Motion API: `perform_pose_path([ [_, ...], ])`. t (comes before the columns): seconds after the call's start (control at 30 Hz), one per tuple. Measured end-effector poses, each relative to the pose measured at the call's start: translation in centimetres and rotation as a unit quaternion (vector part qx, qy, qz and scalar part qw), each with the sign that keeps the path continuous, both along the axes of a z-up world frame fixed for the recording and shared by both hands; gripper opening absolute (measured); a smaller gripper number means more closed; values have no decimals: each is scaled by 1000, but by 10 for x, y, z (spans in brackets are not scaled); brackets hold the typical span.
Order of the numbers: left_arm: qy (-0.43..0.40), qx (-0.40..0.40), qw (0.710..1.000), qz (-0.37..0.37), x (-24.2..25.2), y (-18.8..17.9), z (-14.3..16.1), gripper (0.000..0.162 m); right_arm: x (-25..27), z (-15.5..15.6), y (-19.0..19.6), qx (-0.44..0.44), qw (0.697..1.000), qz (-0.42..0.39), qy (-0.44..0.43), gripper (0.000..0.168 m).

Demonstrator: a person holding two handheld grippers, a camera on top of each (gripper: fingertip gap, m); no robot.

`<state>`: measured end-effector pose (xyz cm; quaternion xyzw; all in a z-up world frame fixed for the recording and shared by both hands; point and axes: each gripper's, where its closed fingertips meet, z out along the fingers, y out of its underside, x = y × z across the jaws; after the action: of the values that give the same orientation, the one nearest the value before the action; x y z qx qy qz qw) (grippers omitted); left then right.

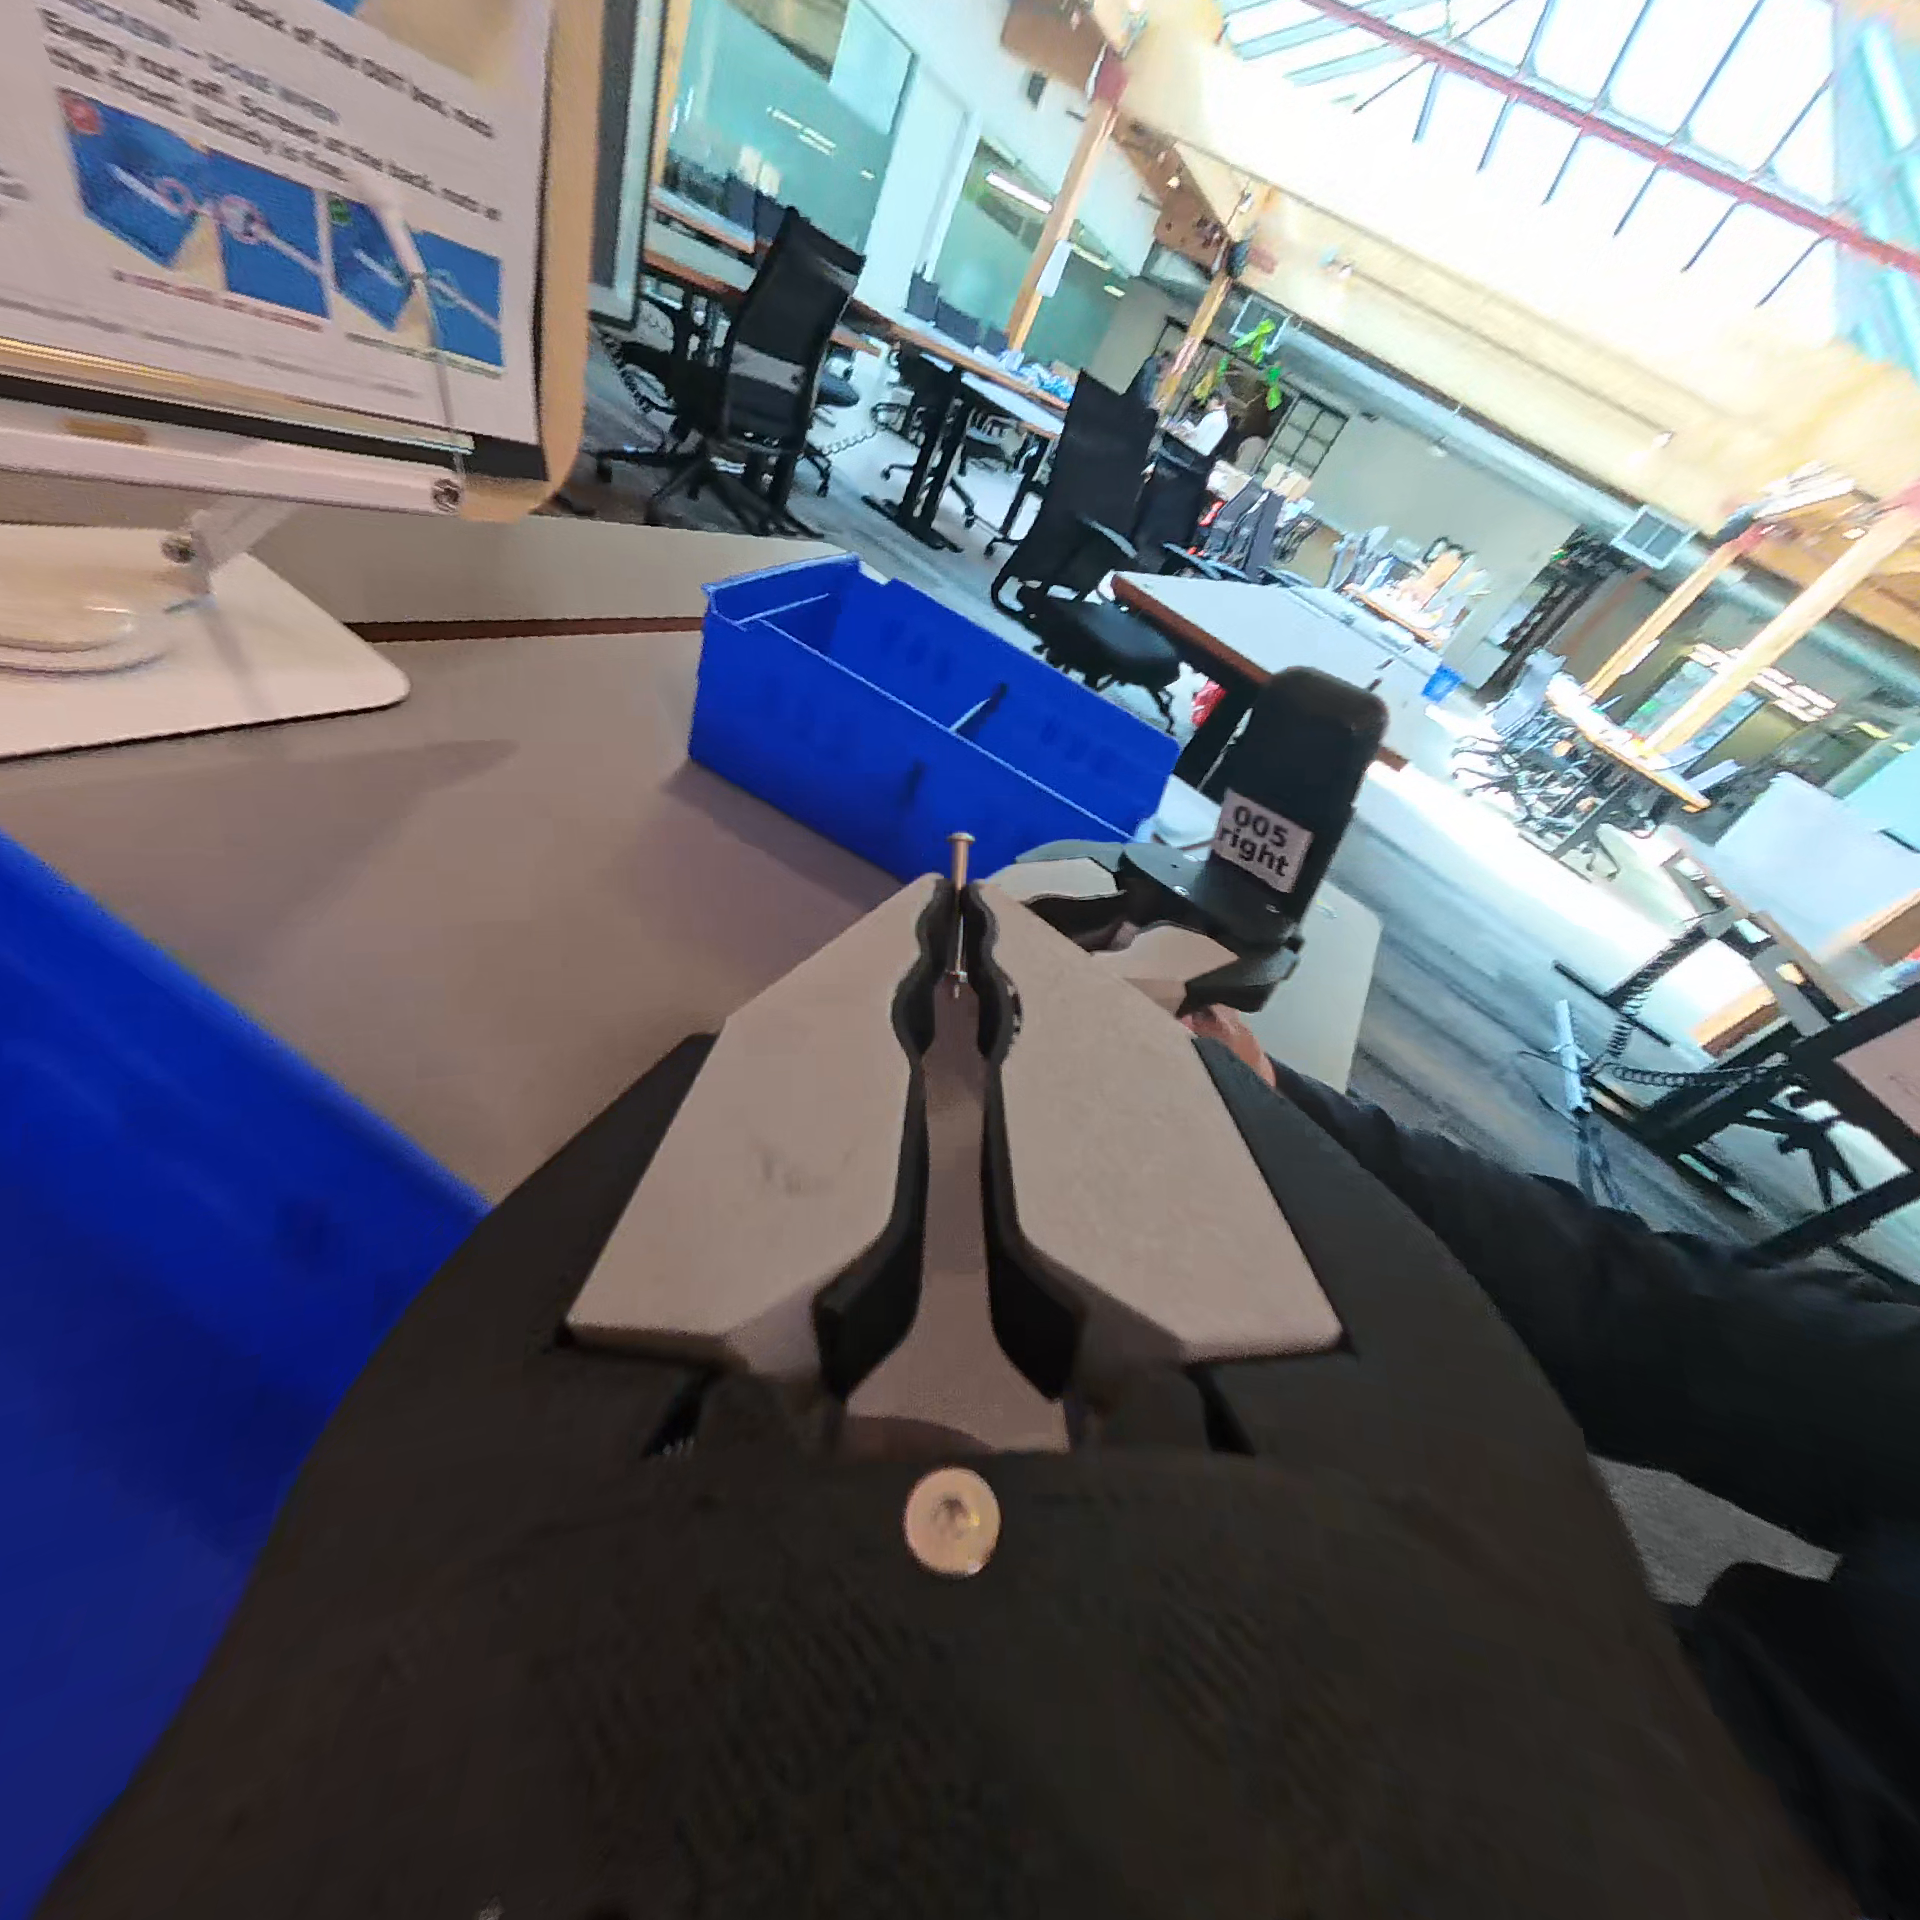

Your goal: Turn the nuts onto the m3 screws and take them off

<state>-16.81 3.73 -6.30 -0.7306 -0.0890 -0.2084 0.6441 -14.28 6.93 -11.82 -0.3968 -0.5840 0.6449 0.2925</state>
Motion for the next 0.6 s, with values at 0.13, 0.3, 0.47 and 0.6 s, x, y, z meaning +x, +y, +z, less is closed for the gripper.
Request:
perform_pose_path([
  [0.13, -21, -1, 999, -27, 23, 14, -19, 0, 6, 7, -12, -32, 998, 45, 4, 32],
  [0.3, -39, 2, 998, -39, 32, 25, -29, 0, 10, 13, -16, -51, 997, 64, 6, 31],
  [0.47, -46, 1, 998, -41, 35, 30, -36, 0, 9, 10, -19, -67, 995, 77, -10, 27],
  [0.6, -51, 5, 998, -41, 36, 29, -37, 0, 9, 11, -24, -79, 993, 91, -13, 26],
])
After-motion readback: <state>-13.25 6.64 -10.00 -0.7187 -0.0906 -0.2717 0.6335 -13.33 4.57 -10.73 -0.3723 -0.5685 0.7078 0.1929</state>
